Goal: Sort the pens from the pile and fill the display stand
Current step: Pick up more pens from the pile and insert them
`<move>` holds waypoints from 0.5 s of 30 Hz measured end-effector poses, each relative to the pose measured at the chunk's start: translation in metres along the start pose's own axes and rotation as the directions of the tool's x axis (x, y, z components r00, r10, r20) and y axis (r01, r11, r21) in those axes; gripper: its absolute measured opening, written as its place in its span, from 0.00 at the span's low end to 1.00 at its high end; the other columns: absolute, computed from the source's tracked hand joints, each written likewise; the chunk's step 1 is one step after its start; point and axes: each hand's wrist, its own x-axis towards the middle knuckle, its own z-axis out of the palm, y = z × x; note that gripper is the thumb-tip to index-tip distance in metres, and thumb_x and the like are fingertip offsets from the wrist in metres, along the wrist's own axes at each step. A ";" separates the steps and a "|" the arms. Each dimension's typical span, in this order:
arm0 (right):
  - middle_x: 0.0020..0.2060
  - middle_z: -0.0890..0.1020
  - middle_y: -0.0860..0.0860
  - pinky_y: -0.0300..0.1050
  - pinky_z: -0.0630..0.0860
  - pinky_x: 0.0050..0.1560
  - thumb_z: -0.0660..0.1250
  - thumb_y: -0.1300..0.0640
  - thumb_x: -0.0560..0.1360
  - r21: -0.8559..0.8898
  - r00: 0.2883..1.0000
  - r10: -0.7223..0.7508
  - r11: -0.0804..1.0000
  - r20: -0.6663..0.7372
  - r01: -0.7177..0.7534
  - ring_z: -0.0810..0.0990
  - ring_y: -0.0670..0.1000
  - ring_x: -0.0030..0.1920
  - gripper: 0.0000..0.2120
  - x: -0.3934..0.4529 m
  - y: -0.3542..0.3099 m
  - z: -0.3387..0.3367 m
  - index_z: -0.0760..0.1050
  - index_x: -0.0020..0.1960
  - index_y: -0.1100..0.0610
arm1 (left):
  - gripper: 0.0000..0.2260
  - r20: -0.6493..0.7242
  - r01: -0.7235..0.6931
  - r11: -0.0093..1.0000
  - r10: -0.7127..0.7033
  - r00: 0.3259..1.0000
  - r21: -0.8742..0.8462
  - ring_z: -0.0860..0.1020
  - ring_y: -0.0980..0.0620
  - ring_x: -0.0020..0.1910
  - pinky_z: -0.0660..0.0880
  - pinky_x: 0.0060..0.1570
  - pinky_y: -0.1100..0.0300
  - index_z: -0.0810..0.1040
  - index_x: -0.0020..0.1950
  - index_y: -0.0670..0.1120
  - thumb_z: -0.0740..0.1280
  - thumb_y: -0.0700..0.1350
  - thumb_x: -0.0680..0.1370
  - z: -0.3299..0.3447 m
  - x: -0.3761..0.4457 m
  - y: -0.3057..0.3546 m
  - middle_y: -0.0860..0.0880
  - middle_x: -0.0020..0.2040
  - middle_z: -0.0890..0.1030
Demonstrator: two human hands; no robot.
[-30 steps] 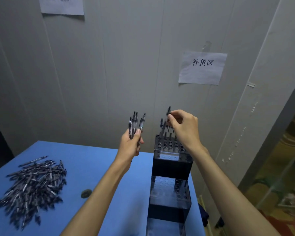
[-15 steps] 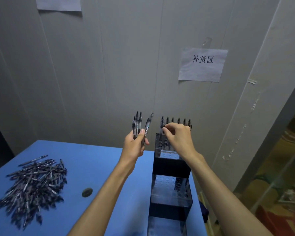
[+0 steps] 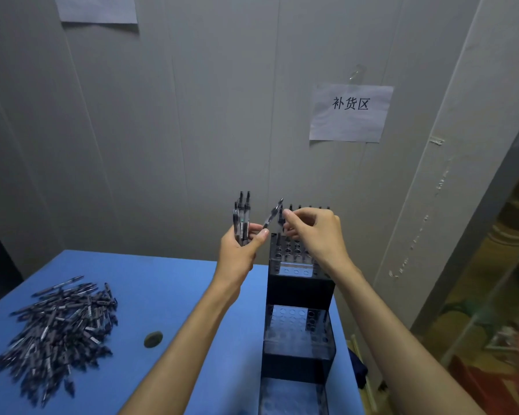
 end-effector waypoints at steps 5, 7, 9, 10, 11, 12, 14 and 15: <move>0.34 0.86 0.51 0.48 0.85 0.43 0.73 0.51 0.76 0.143 0.996 0.087 0.986 0.013 -0.088 0.86 0.50 0.37 0.10 -0.003 -0.007 -0.003 0.85 0.44 0.57 | 0.06 0.057 -0.074 0.989 0.067 0.996 0.127 0.76 0.65 0.33 0.70 0.31 0.70 0.81 0.50 0.49 0.75 0.47 0.76 0.007 -0.004 0.000 0.55 0.39 0.82; 0.34 0.86 0.54 0.49 0.84 0.44 0.73 0.53 0.76 0.228 0.988 0.150 0.961 0.039 -0.154 0.87 0.54 0.38 0.09 -0.004 -0.006 -0.005 0.85 0.44 0.59 | 0.06 0.062 -0.076 0.987 0.068 0.996 0.140 0.77 0.65 0.33 0.70 0.31 0.70 0.81 0.50 0.49 0.75 0.48 0.77 0.008 -0.005 0.000 0.56 0.38 0.82; 0.36 0.86 0.58 0.51 0.84 0.46 0.72 0.57 0.77 0.338 0.975 0.216 0.914 0.060 -0.224 0.87 0.58 0.40 0.07 -0.003 -0.004 -0.007 0.85 0.45 0.62 | 0.05 0.070 -0.062 0.990 0.053 0.996 0.126 0.74 0.62 0.30 0.69 0.30 0.69 0.81 0.47 0.48 0.72 0.49 0.79 0.007 -0.006 0.000 0.57 0.33 0.79; 0.36 0.86 0.60 0.51 0.84 0.46 0.72 0.59 0.77 0.389 0.969 0.241 0.888 0.061 -0.245 0.86 0.59 0.40 0.07 -0.003 -0.003 -0.008 0.84 0.45 0.63 | 0.08 0.072 -0.041 0.993 0.033 0.997 0.113 0.72 0.59 0.28 0.67 0.29 0.67 0.79 0.45 0.47 0.70 0.49 0.80 0.007 -0.006 -0.001 0.57 0.30 0.76; 0.37 0.86 0.61 0.50 0.84 0.46 0.71 0.60 0.77 0.430 0.964 0.259 0.865 0.057 -0.257 0.86 0.60 0.40 0.06 -0.001 -0.001 -0.009 0.84 0.46 0.64 | 0.10 0.072 -0.010 0.995 0.003 0.997 0.100 0.69 0.57 0.27 0.65 0.27 0.65 0.79 0.44 0.46 0.67 0.50 0.82 0.006 -0.006 -0.001 0.56 0.29 0.74; 0.37 0.86 0.61 0.49 0.84 0.46 0.71 0.61 0.77 0.461 0.962 0.269 0.848 0.049 -0.261 0.85 0.59 0.40 0.06 0.001 0.000 -0.010 0.84 0.46 0.64 | 0.11 0.069 0.021 0.996 -0.028 0.997 0.090 0.67 0.56 0.27 0.64 0.26 0.64 0.79 0.45 0.45 0.65 0.50 0.83 0.005 -0.006 -0.002 0.55 0.29 0.73; 0.37 0.86 0.60 0.47 0.84 0.46 0.70 0.62 0.78 0.488 0.963 0.271 0.838 0.015 -0.243 0.85 0.57 0.40 0.06 0.006 0.002 -0.014 0.83 0.46 0.64 | 0.11 0.064 0.066 0.995 -0.071 0.995 0.074 0.65 0.56 0.26 0.62 0.25 0.64 0.81 0.49 0.45 0.63 0.49 0.84 0.002 -0.005 -0.003 0.52 0.31 0.76; 0.38 0.86 0.59 0.46 0.84 0.46 0.69 0.62 0.79 0.486 0.964 0.264 0.845 -0.013 -0.225 0.86 0.57 0.41 0.06 0.008 0.003 -0.016 0.83 0.47 0.64 | 0.11 0.064 0.078 0.994 -0.083 0.995 0.070 0.65 0.57 0.26 0.62 0.25 0.64 0.81 0.52 0.45 0.62 0.49 0.85 0.000 -0.005 -0.003 0.51 0.32 0.77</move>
